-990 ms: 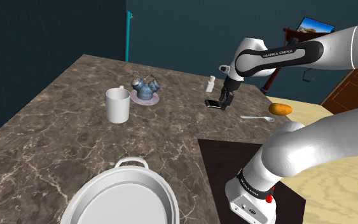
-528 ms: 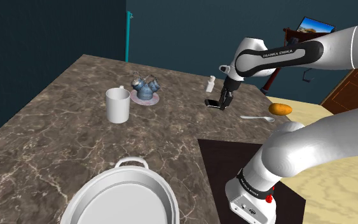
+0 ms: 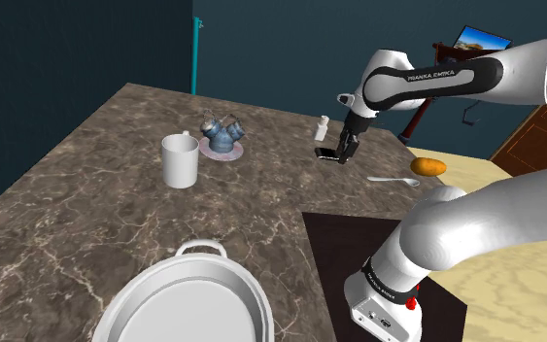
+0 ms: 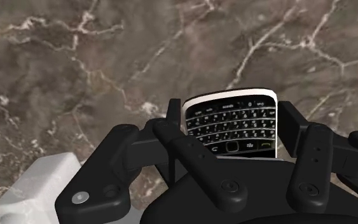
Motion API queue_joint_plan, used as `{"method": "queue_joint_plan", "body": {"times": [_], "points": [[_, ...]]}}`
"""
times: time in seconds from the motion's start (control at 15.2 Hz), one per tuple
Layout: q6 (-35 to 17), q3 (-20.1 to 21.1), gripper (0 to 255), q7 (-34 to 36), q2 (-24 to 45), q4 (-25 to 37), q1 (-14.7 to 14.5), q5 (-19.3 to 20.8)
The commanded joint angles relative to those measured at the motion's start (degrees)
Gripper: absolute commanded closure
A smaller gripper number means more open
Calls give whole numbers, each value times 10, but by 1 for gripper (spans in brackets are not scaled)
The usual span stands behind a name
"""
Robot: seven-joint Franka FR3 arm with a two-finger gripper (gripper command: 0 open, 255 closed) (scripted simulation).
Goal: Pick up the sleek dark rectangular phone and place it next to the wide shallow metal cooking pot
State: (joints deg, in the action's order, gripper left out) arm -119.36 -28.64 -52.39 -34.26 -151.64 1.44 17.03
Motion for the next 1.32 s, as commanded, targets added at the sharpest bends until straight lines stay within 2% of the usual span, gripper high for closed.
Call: {"method": "queue_joint_plan", "body": {"times": [0.0,1.12,1.25], "points": [[20,5,255,0,-7,13,-1,-3],[157,39,255,-1,-39,118,-6,-25],[161,66,255,28,-56,101,-13,-36]]}}
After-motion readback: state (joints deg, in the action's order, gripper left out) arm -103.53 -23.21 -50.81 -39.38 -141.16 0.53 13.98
